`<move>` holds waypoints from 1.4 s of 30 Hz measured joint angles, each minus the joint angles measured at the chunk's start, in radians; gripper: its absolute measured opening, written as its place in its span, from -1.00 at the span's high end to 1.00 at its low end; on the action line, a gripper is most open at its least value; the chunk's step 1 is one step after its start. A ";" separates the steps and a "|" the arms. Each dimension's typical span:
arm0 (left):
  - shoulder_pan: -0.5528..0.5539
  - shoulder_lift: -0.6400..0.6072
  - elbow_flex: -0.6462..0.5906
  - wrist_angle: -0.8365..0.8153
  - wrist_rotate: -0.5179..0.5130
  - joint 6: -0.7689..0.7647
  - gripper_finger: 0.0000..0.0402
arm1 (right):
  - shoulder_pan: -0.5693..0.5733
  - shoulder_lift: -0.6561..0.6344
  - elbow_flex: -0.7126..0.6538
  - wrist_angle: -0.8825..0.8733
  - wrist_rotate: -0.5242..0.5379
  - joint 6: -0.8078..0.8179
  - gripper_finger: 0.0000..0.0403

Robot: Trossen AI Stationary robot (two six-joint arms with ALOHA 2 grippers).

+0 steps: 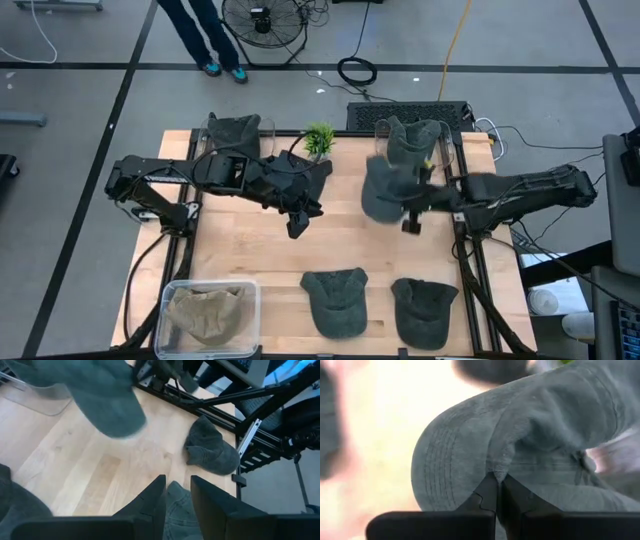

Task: Pick & Place hat
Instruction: Put the top green cap into the right transparent bin

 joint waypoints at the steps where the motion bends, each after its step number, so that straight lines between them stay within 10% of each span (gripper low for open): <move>1: 0.001 0.000 0.000 0.000 0.000 -0.001 0.52 | -0.027 0.000 0.024 0.000 0.022 -0.059 1.00; 21: -0.047 -0.041 -0.001 -0.003 -0.012 -0.233 0.52 | -0.821 0.157 0.080 0.162 -0.178 -0.818 1.00; 42: -0.036 -0.151 0.000 -0.044 -0.179 -0.224 0.52 | -0.893 0.190 -0.076 0.192 -0.177 -0.926 0.89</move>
